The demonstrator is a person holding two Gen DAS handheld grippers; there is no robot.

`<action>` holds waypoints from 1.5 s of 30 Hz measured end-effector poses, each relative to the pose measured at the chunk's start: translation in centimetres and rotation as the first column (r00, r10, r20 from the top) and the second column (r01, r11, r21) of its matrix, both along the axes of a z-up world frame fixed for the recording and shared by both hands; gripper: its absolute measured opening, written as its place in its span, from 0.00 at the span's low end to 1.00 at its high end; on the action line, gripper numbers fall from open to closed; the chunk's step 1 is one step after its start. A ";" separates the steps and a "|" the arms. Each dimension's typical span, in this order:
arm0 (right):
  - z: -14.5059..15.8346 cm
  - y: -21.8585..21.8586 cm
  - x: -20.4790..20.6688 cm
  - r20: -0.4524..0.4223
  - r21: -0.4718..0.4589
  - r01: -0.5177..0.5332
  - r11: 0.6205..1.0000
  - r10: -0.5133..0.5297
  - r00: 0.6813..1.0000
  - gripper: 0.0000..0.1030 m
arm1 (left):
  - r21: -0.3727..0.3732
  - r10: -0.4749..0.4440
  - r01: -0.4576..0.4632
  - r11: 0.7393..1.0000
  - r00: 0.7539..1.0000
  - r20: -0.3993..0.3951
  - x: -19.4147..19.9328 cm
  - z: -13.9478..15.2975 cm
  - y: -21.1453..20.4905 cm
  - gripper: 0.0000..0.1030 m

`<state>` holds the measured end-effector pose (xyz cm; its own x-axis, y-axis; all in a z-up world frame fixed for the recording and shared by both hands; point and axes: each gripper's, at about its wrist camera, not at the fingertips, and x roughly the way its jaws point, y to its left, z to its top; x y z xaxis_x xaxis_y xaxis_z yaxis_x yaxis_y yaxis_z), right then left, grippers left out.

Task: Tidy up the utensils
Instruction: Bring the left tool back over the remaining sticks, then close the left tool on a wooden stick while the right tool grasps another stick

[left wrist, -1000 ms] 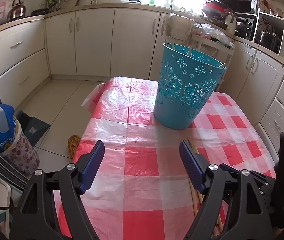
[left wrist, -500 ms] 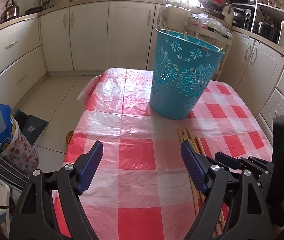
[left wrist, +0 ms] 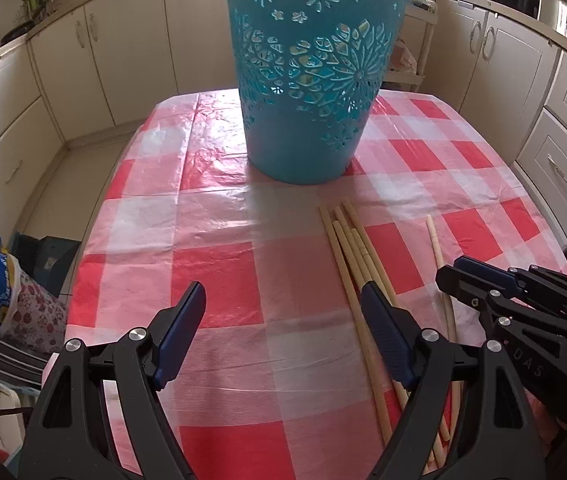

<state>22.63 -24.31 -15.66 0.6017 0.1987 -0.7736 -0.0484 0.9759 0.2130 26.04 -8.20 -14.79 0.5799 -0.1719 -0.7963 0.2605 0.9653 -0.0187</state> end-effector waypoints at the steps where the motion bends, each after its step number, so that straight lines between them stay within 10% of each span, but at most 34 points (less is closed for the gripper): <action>1: 0.0 -0.2 0.0 0.000 0.008 0.000 1.000 0.000 1.000 0.20 | 0.009 -0.005 0.005 1.000 1.000 -0.004 -0.1 -0.2 -0.2 0.74; 17: 0.1 0.7 0.3 -0.004 -0.020 -0.012 1.000 0.012 1.000 0.26 | 0.070 -0.027 0.029 0.997 0.999 -0.030 1.1 -1.5 -1.0 0.73; 28: 0.2 2.6 2.0 -0.037 -0.121 -0.118 0.986 0.114 0.993 0.11 | 0.046 -0.145 0.146 0.988 0.989 -0.016 2.4 -1.2 -0.3 0.47; 36: 0.3 2.6 2.3 -0.083 -0.147 -0.201 0.969 0.190 0.978 0.08 | 0.023 -0.343 0.344 0.939 0.939 -0.033 2.1 -0.8 0.6 0.17; 42: 0.3 3.1 2.2 -0.076 -0.171 -0.171 0.970 0.160 0.984 0.08 | 0.002 -0.311 0.312 0.950 0.948 -0.071 2.1 -0.5 1.6 0.24; 45: 0.3 3.0 2.3 -0.079 -0.151 -0.163 0.975 0.152 0.985 0.07 | 0.003 -0.234 0.235 0.972 0.970 -0.072 2.9 -0.6 1.9 0.47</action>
<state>24.98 -21.30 -15.35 0.5186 0.1605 -0.8398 -0.1948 0.9786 0.0667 28.96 -6.29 -15.39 0.4664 -0.2872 -0.8367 0.4780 0.8777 -0.0348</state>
